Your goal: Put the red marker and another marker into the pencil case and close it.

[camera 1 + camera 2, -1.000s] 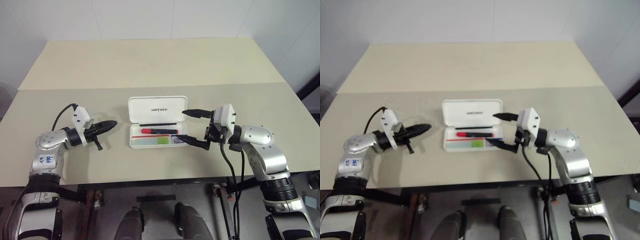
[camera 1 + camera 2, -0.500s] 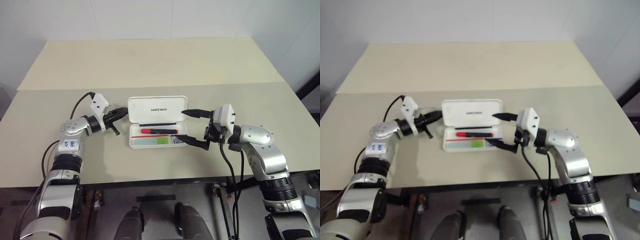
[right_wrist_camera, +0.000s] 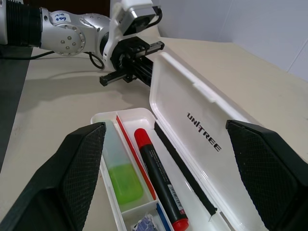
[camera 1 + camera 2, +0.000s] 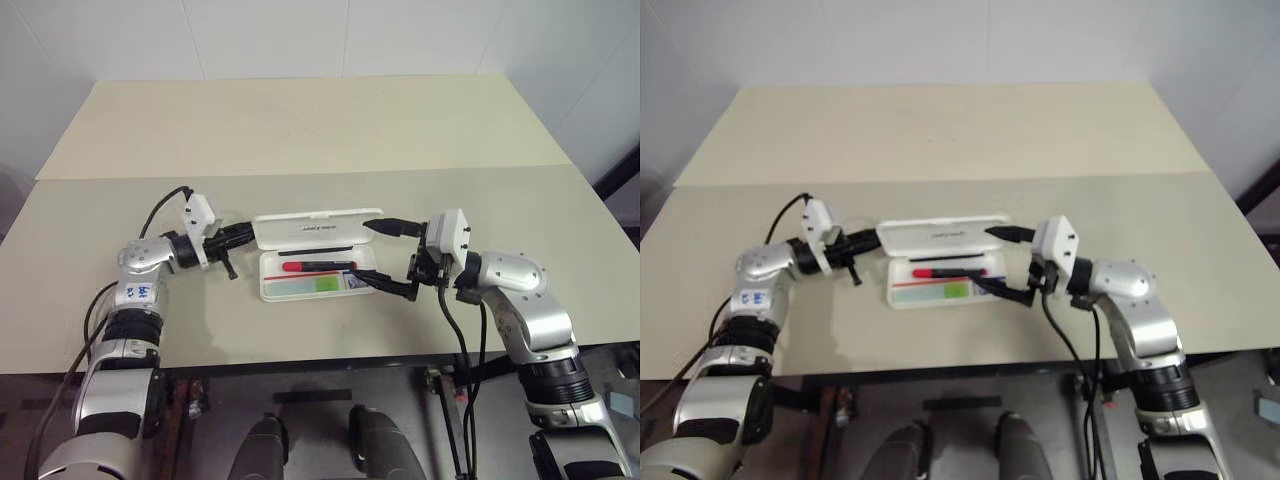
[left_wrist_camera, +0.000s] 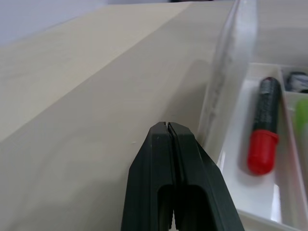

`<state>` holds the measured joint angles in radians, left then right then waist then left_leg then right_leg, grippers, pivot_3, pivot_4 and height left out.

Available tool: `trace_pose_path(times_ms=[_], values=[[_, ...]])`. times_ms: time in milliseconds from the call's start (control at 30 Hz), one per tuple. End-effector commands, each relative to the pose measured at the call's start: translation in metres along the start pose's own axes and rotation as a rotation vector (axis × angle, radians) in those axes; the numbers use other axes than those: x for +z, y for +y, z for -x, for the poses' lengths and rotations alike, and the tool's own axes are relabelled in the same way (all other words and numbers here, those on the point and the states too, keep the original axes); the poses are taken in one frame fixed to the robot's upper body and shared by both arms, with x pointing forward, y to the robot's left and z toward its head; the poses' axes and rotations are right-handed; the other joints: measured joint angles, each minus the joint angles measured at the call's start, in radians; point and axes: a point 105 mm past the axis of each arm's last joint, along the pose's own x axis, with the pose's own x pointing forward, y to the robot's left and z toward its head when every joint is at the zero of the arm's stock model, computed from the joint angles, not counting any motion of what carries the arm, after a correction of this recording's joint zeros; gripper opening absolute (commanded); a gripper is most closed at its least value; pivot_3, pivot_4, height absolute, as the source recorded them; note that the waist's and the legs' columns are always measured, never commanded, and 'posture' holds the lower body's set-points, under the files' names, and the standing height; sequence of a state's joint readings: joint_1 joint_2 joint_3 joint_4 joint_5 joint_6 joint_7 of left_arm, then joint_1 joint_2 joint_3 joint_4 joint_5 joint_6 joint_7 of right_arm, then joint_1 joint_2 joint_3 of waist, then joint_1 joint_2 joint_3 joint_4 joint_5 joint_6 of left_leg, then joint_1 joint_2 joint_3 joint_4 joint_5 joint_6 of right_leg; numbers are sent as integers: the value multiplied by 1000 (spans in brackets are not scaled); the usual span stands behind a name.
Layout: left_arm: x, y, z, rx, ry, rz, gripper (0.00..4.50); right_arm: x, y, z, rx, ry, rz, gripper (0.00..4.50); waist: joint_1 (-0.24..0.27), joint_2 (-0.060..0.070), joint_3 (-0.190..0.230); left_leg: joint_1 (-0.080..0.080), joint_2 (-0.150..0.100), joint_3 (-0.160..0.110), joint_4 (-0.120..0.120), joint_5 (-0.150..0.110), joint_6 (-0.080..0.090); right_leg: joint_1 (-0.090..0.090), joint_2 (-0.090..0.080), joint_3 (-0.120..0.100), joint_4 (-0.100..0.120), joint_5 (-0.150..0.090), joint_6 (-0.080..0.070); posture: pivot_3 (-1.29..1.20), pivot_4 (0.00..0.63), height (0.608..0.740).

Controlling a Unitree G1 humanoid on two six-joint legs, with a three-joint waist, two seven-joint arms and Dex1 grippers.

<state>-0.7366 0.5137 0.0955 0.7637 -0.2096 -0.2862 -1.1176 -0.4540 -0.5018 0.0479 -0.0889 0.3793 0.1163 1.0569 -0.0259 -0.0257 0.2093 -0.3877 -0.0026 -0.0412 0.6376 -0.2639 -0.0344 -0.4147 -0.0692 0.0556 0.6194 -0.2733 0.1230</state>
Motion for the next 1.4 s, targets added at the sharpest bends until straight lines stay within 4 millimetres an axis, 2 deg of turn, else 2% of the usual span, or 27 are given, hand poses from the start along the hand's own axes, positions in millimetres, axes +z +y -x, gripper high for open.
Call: trace_pose_path(times_ms=[33, 333, 533, 667, 833, 1167, 1300, 1400], values=[[-2, -7, 3, -82, 60, -104, 37, 15, 2, 0, 4, -46, 33, 4244, 0, 0, 0, 0, 0, 0, 0, 0, 0, 0, 0, 0, 0, 0, 0, 0, 150, 740], [-2, -31, -8, -271, 81, -190, 37, 22, 6, 7, 26, -56, -18, 4244, 1, 0, 0, 0, 0, 0, 0, 0, 0, 0, 0, 0, 0, 0, 0, 0, 150, 740], [-1, -51, -24, -389, 97, -210, 37, 15, 10, 22, 48, 18, -34, 4244, 6, 0, 0, 0, 0, 0, 0, 0, 0, 1, 0, 0, -1, 0, 0, 0, 150, 740], [3, -61, -36, -426, 98, -219, 37, 15, 9, 22, 28, 17, -31, 4244, 1, 0, 0, 1, 0, 0, 1, 0, 0, 1, 0, 0, 0, 0, 0, 0, 150, 740], [-3, -74, -44, -475, 160, -216, 37, 14, 16, 17, 13, -1, -34, 4244, 0, 0, 0, 1, 0, -1, 3, 0, 1, 2, 1, 0, 1, 0, 0, 0, 150, 740], [-12, -85, -46, -484, 216, -178, 37, 16, 18, 15, -22, -22, -34, 4244, 0, 0, 0, 1, 0, -2, 9, -1, 2, 5, 1, 1, 1, 1, 1, 0, 150, 740], [6, -80, -51, -411, 105, -72, 37, 16, 19, 15, -24, -24, -35, 4244, 0, 0, 0, 1, 0, -2, 9, -1, 2, 5, 1, 1, 1, 1, 1, 0, 150, 740], [23, -64, -51, -301, 35, -99, 37, 14, 20, 16, -21, -23, -45, 4244, 0, 0, 0, 1, 0, -2, 9, -1, 2, 5, 1, 1, 1, 1, 1, 0, 150, 740]])
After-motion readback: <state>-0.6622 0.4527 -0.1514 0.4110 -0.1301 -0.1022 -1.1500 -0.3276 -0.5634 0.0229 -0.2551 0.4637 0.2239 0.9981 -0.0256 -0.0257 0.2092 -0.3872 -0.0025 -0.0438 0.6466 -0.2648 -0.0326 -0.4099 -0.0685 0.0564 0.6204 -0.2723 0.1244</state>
